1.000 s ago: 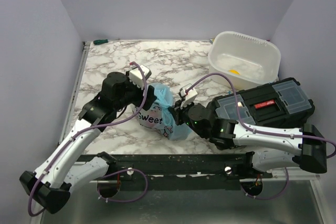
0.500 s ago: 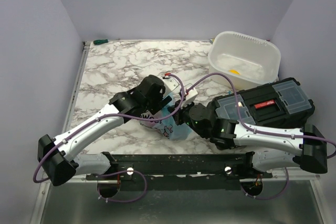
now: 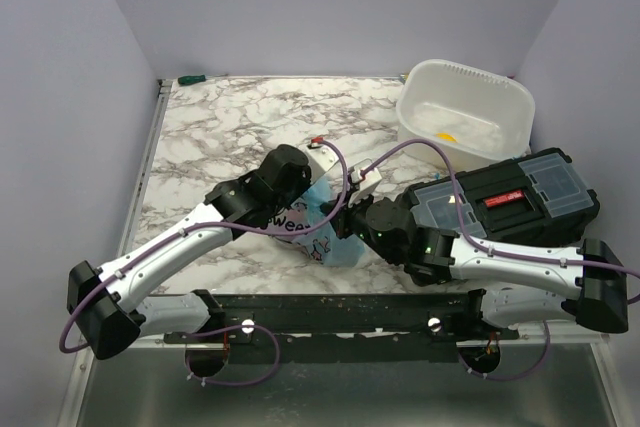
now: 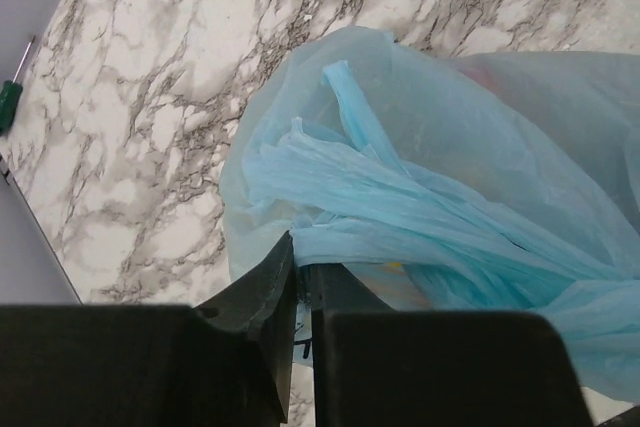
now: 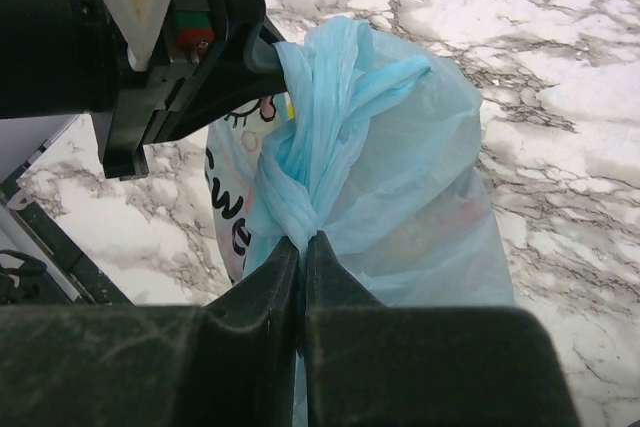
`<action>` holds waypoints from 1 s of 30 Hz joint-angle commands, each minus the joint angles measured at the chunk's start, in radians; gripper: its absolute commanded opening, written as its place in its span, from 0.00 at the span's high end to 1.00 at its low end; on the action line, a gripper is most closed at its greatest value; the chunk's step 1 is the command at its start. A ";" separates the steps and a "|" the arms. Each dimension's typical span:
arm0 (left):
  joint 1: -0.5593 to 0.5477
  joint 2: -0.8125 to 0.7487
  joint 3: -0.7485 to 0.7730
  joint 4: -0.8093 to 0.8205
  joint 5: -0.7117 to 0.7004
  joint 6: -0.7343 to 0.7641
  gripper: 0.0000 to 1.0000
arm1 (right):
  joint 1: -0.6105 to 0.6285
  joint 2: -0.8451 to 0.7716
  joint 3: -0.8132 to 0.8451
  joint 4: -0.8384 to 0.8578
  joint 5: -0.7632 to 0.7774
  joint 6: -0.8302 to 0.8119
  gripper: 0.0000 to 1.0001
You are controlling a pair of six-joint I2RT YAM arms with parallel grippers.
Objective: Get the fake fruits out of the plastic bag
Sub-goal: Untie the plastic bag at the center of the board.
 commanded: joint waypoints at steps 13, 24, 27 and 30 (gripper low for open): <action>0.112 -0.155 -0.065 0.132 -0.322 -0.181 1.00 | 0.003 0.010 0.002 0.003 0.077 0.077 0.93; 0.170 -0.299 -0.142 0.231 -0.293 -0.215 1.00 | 0.004 -0.007 -0.028 0.012 0.160 0.098 0.88; 0.171 -0.300 -0.151 0.238 -0.265 -0.211 1.00 | 0.003 0.011 0.019 -0.028 0.138 0.070 0.80; 0.171 -0.284 -0.131 0.211 -0.256 -0.218 1.00 | 0.003 0.035 0.077 -0.061 0.069 -0.005 0.66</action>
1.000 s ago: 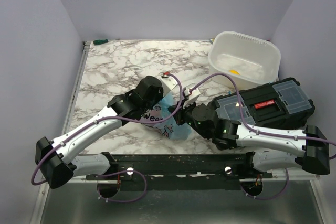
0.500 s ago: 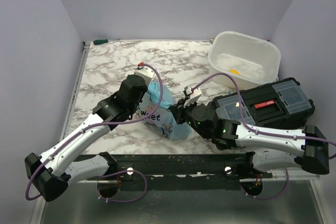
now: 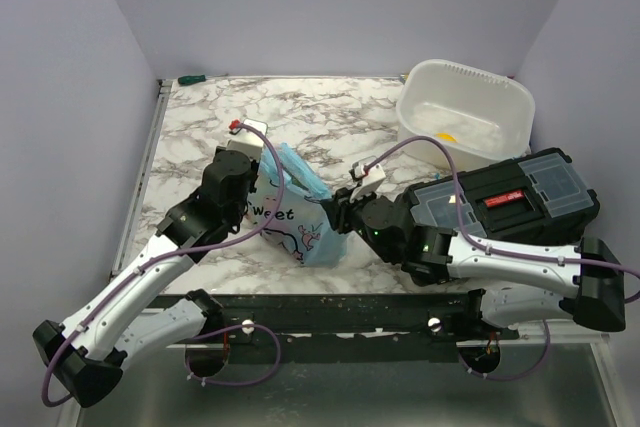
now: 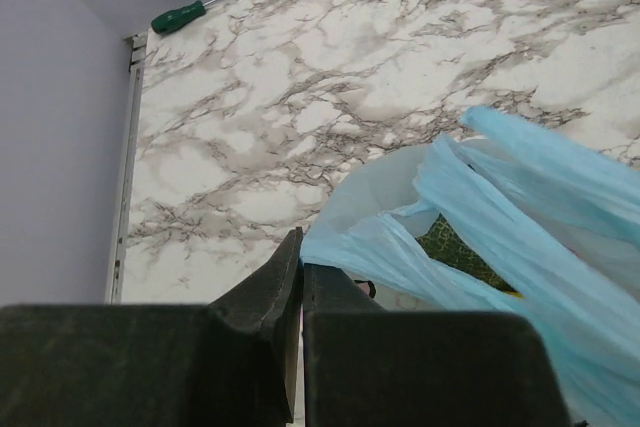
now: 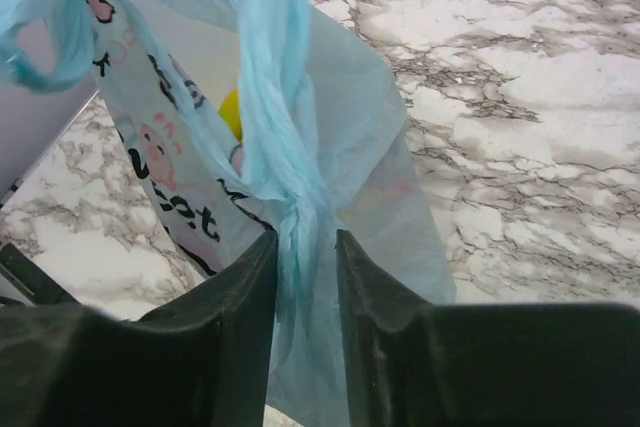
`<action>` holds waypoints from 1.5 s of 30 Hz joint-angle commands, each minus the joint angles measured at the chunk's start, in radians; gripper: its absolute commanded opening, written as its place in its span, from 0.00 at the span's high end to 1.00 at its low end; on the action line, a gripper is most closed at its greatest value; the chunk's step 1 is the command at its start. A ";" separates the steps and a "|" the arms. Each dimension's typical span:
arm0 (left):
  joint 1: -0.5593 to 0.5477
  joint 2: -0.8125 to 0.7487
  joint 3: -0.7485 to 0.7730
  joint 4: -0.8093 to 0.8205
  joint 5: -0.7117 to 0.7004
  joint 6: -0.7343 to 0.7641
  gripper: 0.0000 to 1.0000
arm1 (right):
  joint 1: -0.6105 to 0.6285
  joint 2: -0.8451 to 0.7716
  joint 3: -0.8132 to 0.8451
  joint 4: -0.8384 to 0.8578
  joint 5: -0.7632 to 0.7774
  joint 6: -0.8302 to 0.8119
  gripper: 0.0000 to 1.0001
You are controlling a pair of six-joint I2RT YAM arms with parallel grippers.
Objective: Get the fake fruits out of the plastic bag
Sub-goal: Untie the plastic bag at the center of the board.
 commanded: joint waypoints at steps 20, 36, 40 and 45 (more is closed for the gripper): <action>0.007 -0.028 -0.008 0.053 0.071 -0.010 1.00 | -0.067 0.349 0.479 -0.294 0.061 -0.072 0.20; 0.007 -0.149 0.003 0.022 -0.042 -0.197 1.00 | -0.216 0.317 0.516 -0.203 -0.124 -0.023 0.97; 0.008 -0.171 0.047 -0.095 0.036 -0.345 1.00 | -0.256 0.343 0.577 -0.167 -0.203 0.007 0.99; 0.011 -0.246 -0.035 -0.162 0.143 -0.533 1.00 | -0.257 0.349 0.586 -0.093 -0.225 0.044 0.99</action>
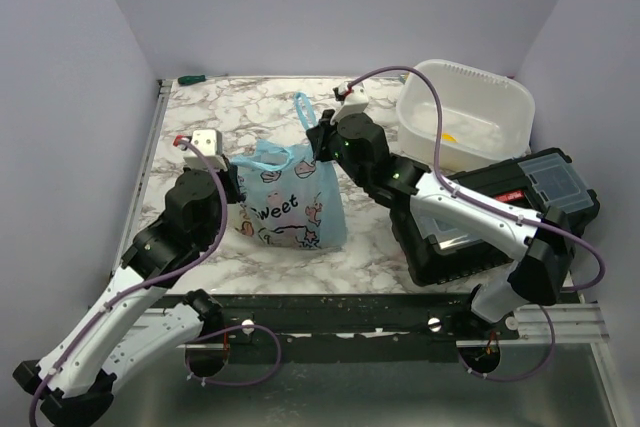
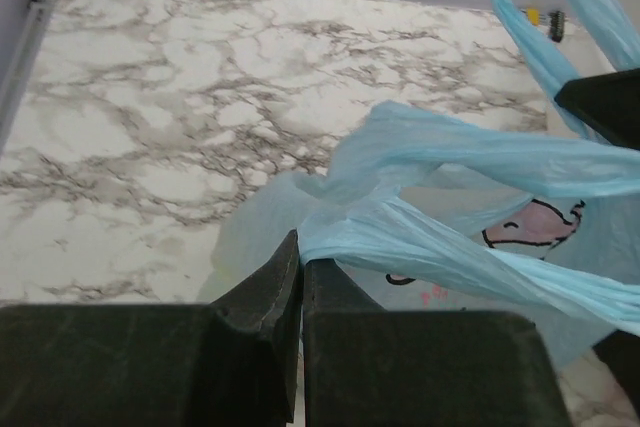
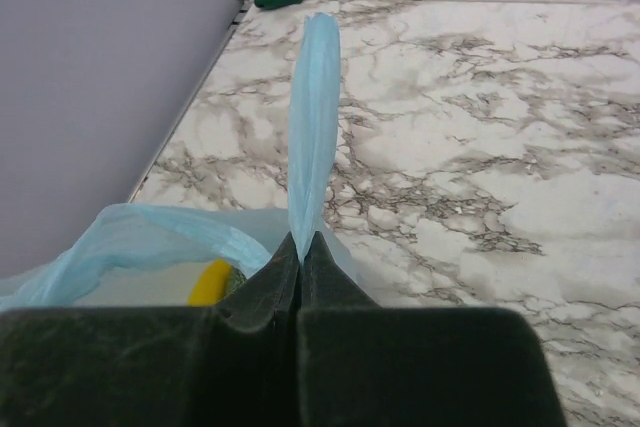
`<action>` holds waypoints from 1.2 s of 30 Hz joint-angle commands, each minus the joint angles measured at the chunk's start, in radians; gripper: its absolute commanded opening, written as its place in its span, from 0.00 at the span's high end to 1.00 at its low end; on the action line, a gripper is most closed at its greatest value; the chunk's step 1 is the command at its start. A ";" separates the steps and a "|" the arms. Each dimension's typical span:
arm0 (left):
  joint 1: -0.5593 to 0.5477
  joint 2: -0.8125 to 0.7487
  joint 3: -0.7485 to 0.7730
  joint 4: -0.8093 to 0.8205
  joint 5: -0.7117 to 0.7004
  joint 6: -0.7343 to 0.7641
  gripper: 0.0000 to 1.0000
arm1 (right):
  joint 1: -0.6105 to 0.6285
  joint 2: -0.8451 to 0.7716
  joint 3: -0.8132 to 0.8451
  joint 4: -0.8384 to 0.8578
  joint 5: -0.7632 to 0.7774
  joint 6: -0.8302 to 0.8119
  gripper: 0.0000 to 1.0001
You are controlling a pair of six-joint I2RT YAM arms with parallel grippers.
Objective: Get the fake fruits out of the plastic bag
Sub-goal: Untie the plastic bag at the center of the board.
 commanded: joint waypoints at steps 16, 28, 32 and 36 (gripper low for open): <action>0.013 -0.361 -0.219 -0.180 0.373 -0.497 0.46 | -0.072 -0.114 -0.148 0.126 -0.235 0.163 0.99; 0.012 -0.308 0.136 -0.459 0.569 -0.283 0.01 | -0.075 -0.043 -0.104 0.140 -0.364 0.139 0.99; 0.013 -0.112 0.287 -0.507 0.656 -0.057 0.01 | -0.075 -0.042 -0.102 0.113 -0.388 0.161 0.99; -0.018 0.008 0.314 -0.418 0.620 0.183 0.01 | -0.075 -0.066 -0.113 0.099 -0.382 0.156 0.99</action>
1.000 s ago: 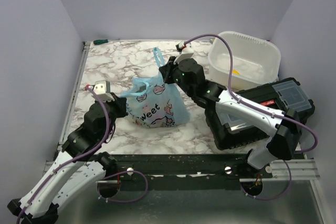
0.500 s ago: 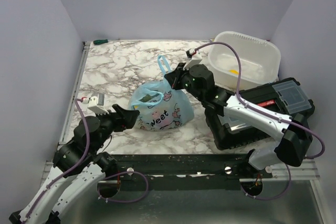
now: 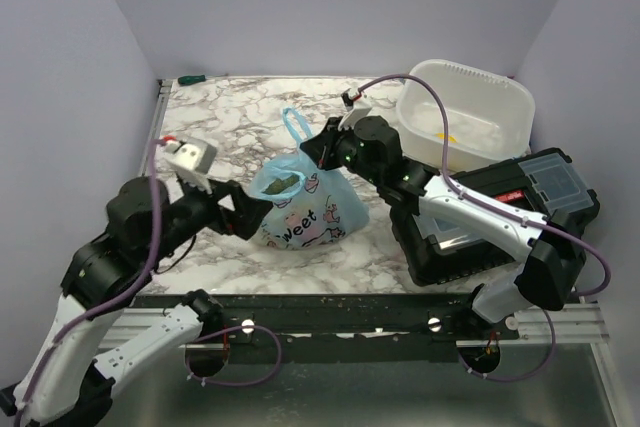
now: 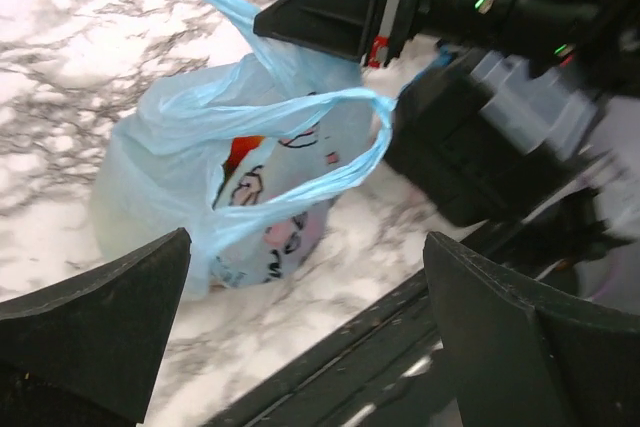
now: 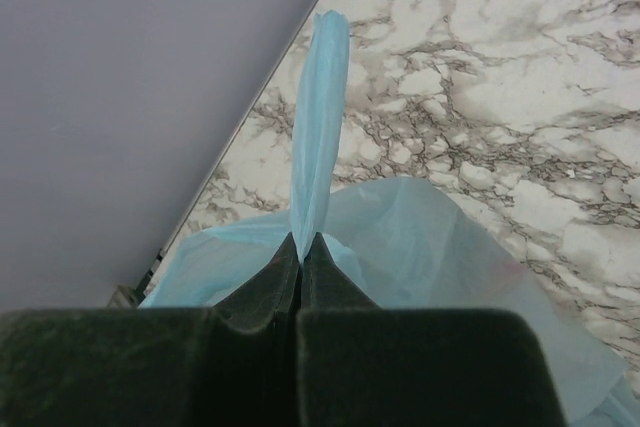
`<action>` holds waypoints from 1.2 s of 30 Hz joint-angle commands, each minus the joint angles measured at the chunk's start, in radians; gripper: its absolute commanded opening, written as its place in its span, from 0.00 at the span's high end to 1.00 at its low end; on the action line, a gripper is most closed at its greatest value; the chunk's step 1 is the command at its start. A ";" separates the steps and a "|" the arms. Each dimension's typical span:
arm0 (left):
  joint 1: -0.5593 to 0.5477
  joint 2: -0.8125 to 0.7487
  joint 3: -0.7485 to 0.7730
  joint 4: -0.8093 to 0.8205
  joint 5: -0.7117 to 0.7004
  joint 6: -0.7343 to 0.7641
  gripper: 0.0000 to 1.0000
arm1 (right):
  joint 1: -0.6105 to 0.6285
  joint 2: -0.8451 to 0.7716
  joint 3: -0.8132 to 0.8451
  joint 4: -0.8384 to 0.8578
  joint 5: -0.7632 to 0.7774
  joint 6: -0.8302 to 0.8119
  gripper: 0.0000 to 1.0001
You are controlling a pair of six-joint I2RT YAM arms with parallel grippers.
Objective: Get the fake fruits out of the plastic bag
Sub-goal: Untie the plastic bag at the center of the board.
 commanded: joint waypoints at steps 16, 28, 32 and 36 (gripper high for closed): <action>-0.340 0.375 -0.071 0.346 -0.618 0.741 0.04 | 0.003 -0.074 0.018 -0.012 -0.039 0.004 0.99; -0.339 0.170 -0.150 0.209 -0.461 0.461 0.01 | 0.003 -0.074 0.014 -0.030 -0.017 -0.007 0.99; -0.339 0.135 -0.151 0.131 -0.370 0.376 0.01 | 0.003 -0.057 0.013 -0.021 -0.038 -0.007 0.99; -0.339 0.095 -0.167 0.138 -0.201 0.342 0.01 | 0.003 -0.053 -0.006 -0.002 -0.047 0.008 0.99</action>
